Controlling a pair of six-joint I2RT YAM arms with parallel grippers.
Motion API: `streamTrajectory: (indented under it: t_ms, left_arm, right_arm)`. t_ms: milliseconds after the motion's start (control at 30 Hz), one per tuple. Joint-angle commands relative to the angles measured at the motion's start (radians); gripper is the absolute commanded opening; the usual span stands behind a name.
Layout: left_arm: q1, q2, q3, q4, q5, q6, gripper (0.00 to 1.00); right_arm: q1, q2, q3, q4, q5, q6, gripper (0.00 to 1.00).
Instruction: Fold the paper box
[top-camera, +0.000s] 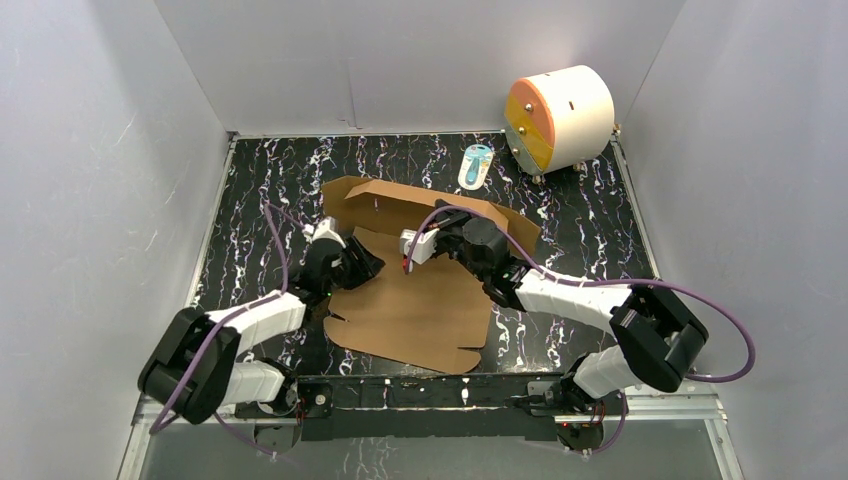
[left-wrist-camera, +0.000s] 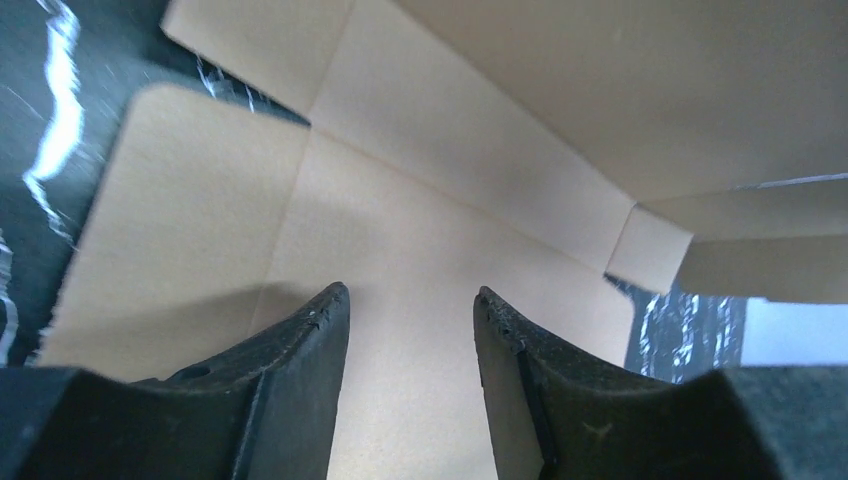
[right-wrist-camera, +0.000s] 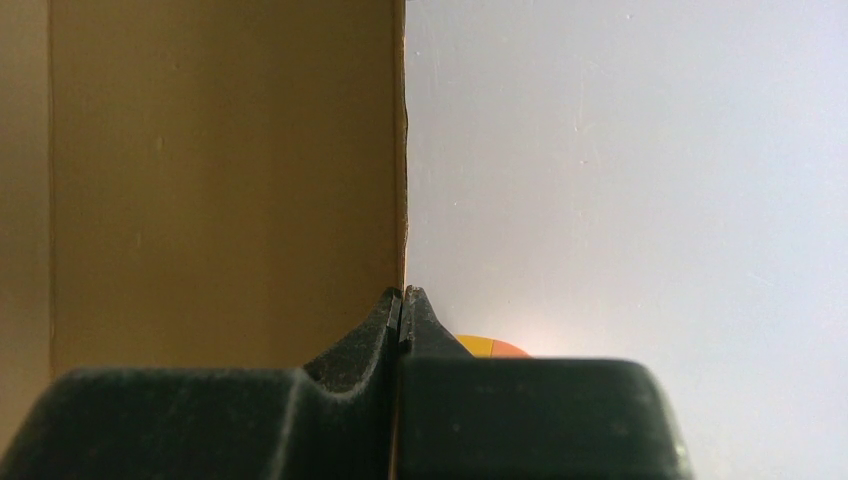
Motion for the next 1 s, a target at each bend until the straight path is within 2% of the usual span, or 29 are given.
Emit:
streamTrajectory:
  t_ms: [0,167,367,667,967]
  left_arm:
    - [0.090,-0.108,-0.009,0.027,0.015,0.029,0.48]
    - [0.250,-0.123,-0.008,0.058,0.137,-0.005,0.51]
    - [0.359,-0.002,0.034,0.157,0.200,-0.071,0.51]
    - [0.377,0.258,0.120,0.316,0.247,-0.067,0.52]
    - [0.374,0.351,0.143,0.399,0.321,-0.047,0.50]
  right_arm:
    - [-0.015,-0.006,0.009,0.079,-0.022,-0.022,0.00]
    - [-0.017,-0.006,0.016,0.066,-0.037,-0.025,0.00]
    - [-0.017,-0.016,0.011,0.055,-0.056,-0.022,0.00]
    - [-0.015,-0.033,0.019,0.010,-0.075,-0.032,0.00]
    - [-0.009,-0.044,0.029,-0.046,-0.096,-0.039,0.00]
